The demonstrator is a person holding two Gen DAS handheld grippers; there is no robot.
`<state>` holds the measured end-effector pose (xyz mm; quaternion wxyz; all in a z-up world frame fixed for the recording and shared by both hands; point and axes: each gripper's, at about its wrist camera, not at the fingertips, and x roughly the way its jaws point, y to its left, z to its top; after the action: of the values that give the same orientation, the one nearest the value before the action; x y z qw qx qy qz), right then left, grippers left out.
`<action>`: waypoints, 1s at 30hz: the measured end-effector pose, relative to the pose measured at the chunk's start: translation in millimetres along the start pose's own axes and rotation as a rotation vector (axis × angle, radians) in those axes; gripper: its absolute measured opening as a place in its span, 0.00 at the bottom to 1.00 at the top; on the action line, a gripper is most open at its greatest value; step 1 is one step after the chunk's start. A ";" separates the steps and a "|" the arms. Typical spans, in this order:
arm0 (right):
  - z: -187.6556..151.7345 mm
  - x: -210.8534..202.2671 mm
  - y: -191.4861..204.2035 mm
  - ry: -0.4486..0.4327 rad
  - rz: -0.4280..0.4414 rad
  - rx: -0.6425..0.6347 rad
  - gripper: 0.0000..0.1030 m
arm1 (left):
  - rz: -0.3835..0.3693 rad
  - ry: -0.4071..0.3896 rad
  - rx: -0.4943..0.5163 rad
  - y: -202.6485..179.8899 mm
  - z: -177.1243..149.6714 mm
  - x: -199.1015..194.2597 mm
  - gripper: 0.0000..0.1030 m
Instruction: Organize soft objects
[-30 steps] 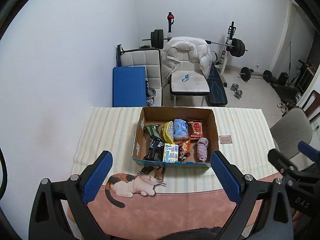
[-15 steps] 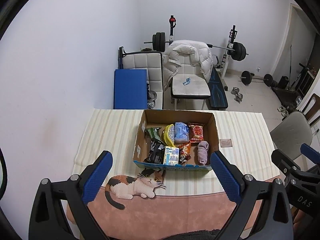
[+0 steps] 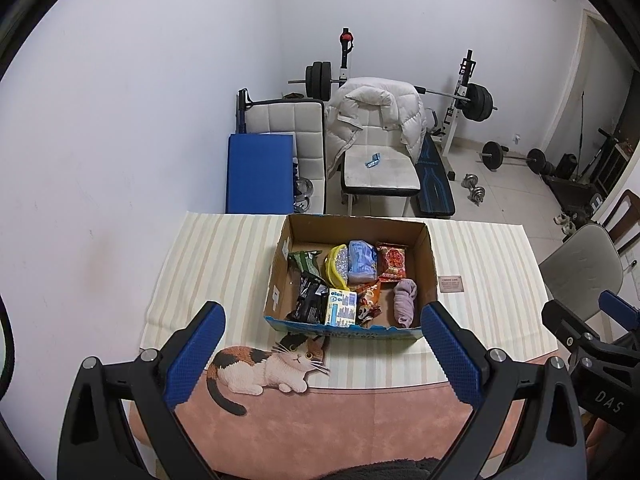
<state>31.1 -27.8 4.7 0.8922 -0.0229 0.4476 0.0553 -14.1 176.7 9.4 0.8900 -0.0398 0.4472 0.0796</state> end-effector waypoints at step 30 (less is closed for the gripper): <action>8.3 1.6 0.5 -0.007 -0.004 -0.012 1.00 | 0.015 0.020 -0.015 -3.4 -0.8 2.3 0.98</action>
<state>38.6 -26.4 8.4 0.8938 -0.0289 0.4441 0.0562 -12.8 173.5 7.0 0.8846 -0.0441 0.4556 0.0893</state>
